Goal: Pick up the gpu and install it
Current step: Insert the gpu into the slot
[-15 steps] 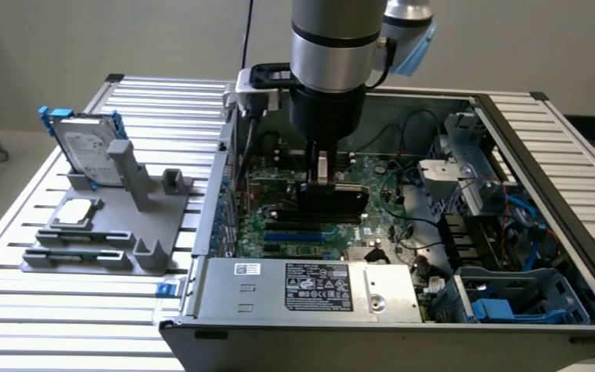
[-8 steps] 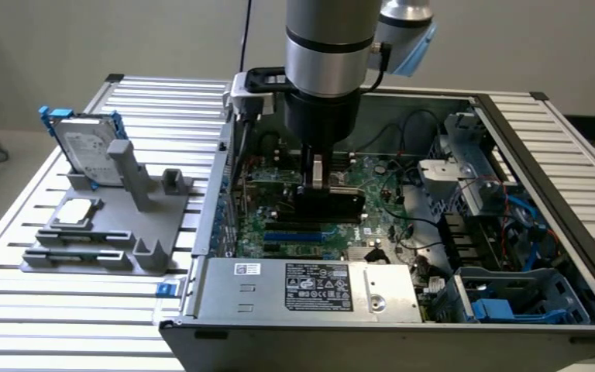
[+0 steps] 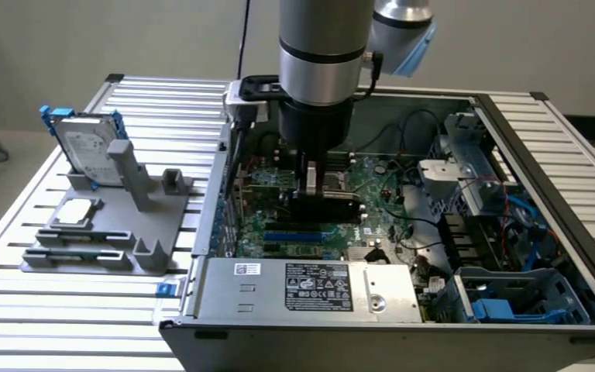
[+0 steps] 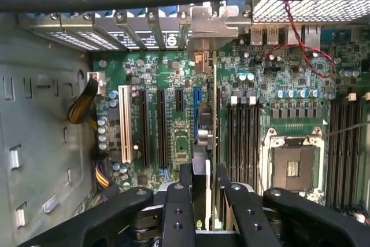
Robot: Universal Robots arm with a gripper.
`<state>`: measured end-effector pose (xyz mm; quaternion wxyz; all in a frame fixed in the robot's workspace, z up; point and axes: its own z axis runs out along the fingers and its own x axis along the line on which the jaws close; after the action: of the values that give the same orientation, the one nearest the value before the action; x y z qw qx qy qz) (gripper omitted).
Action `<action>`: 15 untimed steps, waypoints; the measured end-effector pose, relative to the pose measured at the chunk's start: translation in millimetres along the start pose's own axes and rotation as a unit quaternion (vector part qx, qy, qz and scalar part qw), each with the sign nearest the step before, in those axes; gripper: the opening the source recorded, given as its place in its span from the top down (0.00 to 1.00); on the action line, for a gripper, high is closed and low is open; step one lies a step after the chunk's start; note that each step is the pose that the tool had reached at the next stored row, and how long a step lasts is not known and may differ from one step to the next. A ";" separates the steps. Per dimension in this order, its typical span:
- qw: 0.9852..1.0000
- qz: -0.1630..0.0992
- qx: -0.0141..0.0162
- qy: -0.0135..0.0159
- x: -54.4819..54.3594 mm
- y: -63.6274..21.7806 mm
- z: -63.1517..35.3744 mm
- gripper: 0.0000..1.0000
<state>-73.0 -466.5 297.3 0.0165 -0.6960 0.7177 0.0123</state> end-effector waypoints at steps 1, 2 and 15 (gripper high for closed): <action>1.000 0.001 0.000 0.000 0.1 1.4 1.7 0.74; 1.000 0.001 0.000 0.000 0.2 2.6 3.2 0.74; 1.000 0.005 0.000 0.000 1.2 7.2 18.0 0.74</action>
<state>-80.2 -466.8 279.3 0.0166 -0.6927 0.7210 0.0123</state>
